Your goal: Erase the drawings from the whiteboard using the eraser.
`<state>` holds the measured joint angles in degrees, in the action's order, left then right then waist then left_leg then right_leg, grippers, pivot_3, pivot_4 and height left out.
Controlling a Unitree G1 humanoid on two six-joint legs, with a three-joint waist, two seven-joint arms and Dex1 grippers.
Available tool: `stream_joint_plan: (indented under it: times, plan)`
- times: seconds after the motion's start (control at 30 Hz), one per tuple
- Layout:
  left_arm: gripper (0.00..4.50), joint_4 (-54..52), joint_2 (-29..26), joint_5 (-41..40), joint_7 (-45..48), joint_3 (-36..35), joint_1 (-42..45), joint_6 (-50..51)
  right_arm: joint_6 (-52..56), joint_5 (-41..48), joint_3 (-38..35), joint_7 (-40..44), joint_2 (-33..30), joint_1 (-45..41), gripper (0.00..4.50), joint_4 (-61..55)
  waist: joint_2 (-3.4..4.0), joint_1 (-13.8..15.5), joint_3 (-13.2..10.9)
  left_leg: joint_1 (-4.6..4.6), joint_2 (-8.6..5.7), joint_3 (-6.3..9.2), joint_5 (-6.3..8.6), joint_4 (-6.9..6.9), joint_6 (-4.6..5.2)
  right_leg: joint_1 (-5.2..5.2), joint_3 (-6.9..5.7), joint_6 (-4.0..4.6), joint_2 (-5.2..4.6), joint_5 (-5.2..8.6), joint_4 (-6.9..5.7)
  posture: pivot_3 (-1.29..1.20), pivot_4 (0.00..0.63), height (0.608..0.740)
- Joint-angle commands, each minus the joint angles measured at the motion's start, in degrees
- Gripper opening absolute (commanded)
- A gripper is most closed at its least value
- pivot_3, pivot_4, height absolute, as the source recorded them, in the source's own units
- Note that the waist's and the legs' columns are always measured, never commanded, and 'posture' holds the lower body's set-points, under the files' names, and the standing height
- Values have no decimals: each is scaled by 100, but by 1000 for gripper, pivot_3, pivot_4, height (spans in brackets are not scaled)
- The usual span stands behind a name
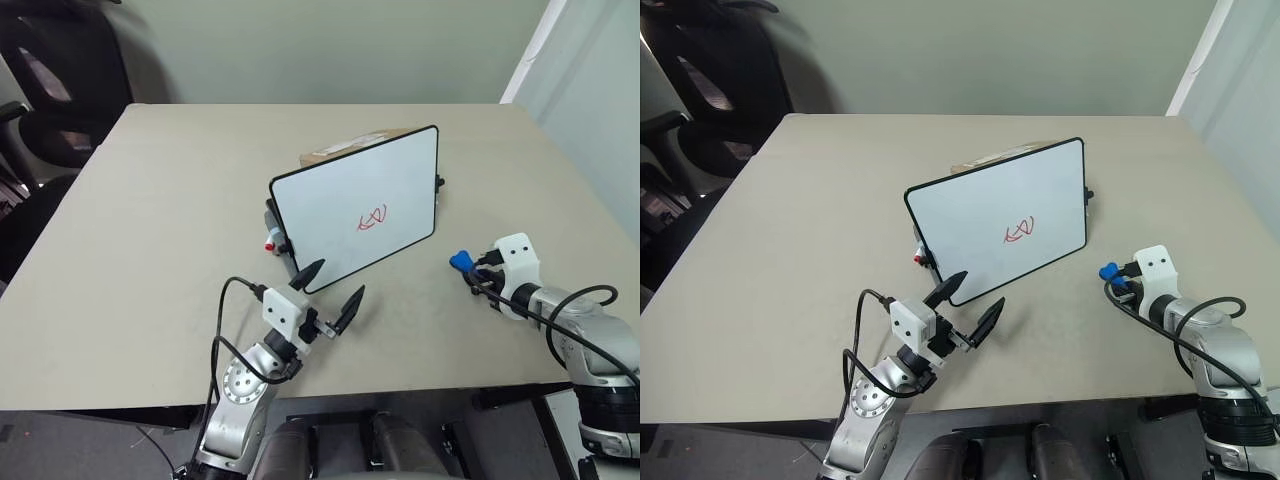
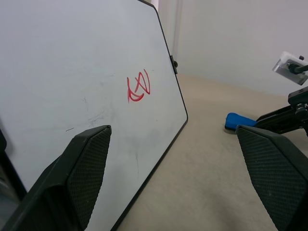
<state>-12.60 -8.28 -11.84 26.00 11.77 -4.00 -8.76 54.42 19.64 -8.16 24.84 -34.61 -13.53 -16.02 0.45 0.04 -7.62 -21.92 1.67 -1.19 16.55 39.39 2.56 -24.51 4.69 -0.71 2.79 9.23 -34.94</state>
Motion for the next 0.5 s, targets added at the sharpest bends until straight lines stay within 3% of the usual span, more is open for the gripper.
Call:
stream_joint_plan:
  times: [0.03, 0.27, 0.5]
  plan:
    - [4500, -150, 54, 52, -54, -5, 16, -147, -4, 465, -153, 283, -32, -231, 524, -981, 0, -5, 0, 0, 0, 0, 0, -1, 0, 1, 0, 1, 0, 0, 1, 0, 150, 740]
    - [4500, -124, 82, 67, -64, -22, 30, -183, 151, 749, 529, 156, 553, -1321, 524, -1271, -1, -90, 1, 5, 0, -3, -2, 1, -2, -1, 0, -1, 2, -5, -1, 0, 150, 740]
    - [4500, -282, 65, 42, -96, -44, -64, -156, -246, 373, 1201, 85, 986, -1787, 524, -571, -1, -41, 1, 2, 0, 0, 0, 10, 3, -5, 0, -6, 1, 0, 1, 0, 150, 740]
